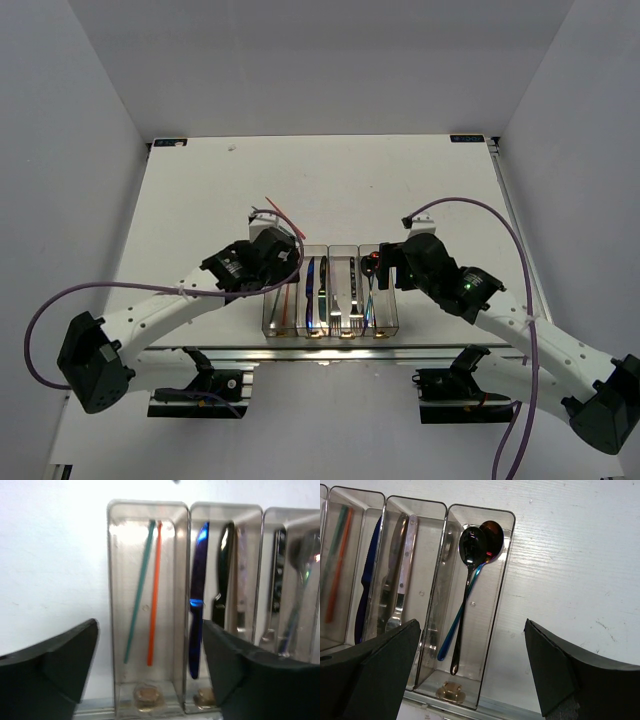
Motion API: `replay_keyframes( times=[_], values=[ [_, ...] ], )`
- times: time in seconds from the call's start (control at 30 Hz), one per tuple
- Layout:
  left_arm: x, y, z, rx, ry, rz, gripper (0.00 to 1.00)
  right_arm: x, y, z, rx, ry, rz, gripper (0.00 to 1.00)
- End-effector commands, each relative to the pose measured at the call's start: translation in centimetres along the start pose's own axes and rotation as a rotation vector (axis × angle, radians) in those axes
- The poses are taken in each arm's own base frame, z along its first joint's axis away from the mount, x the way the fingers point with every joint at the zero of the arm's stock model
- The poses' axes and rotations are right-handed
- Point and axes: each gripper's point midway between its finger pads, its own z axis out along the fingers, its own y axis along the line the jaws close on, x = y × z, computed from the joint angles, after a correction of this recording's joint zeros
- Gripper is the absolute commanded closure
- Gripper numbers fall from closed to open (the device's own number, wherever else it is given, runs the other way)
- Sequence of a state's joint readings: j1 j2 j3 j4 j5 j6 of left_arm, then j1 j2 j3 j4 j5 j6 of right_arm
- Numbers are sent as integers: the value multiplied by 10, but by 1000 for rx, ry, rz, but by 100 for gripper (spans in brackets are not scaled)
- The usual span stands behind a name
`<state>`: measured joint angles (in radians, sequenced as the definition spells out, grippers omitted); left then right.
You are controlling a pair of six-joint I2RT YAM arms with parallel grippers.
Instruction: Sort the eating utensils into containers
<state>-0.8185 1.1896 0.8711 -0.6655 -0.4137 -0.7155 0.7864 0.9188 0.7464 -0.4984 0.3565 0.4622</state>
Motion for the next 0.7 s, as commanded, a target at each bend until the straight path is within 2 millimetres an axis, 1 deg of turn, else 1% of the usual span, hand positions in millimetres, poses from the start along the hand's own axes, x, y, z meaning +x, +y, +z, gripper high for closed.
replay_keyframes(
  times=[0.0,0.07,0.1,0.13,0.17,0.2,0.23,0.27,0.3,0.33,0.37,0.4,0.43,0.47,0.5,0.57,0.63,0.67],
  values=[
    [-56,7,-14,-96,-173,-70,2,-20,6,-4,-14,-45,0,11],
    [-73,13,-1,-163,-188,-106,2,-20,7,-1,-14,-41,1,11],
    [-98,22,6,-179,-205,-182,2,-21,8,0,-18,-41,2,11],
    [-98,28,27,-207,-163,-216,2,-21,10,1,-26,-37,3,11],
    [-105,32,38,-211,-149,-263,2,-19,10,4,-25,-26,0,11],
    [-115,48,50,-244,-144,-329,2,-19,11,4,-25,-26,1,11],
    [-132,50,55,-266,-175,-397,4,-18,10,5,-22,-20,-2,11],
    [-126,61,72,-341,-145,-410,5,-17,10,7,-19,-17,-4,11],
    [-133,70,77,-410,-175,-425,9,-18,10,7,-19,-19,-4,11],
    [-152,61,78,-406,-210,-484,11,-18,10,7,-23,-21,-4,11],
    [-146,61,98,-444,-180,-475,12,-17,10,8,-25,-25,-6,11],
    [-145,61,106,-468,-161,-475,14,-16,10,10,-25,-20,-7,11],
    [-145,57,115,-471,-140,-487,15,-16,11,10,-29,-21,-6,11],
    [-151,49,135,-483,-119,-487,15,-16,11,12,-32,-21,-7,11],
    [-144,51,140,-519,-67,-469,16,-13,11,13,-32,-14,-7,11],
    [-140,44,158,-545,-4,-456,17,-11,10,15,-31,-11,-15,11],
    [-135,42,167,-555,13,-474,22,-7,7,18,-24,-2,-19,11],
    [-132,42,169,-555,26,-489,22,-6,6,18,-23,0,-24,11]
  ],
)
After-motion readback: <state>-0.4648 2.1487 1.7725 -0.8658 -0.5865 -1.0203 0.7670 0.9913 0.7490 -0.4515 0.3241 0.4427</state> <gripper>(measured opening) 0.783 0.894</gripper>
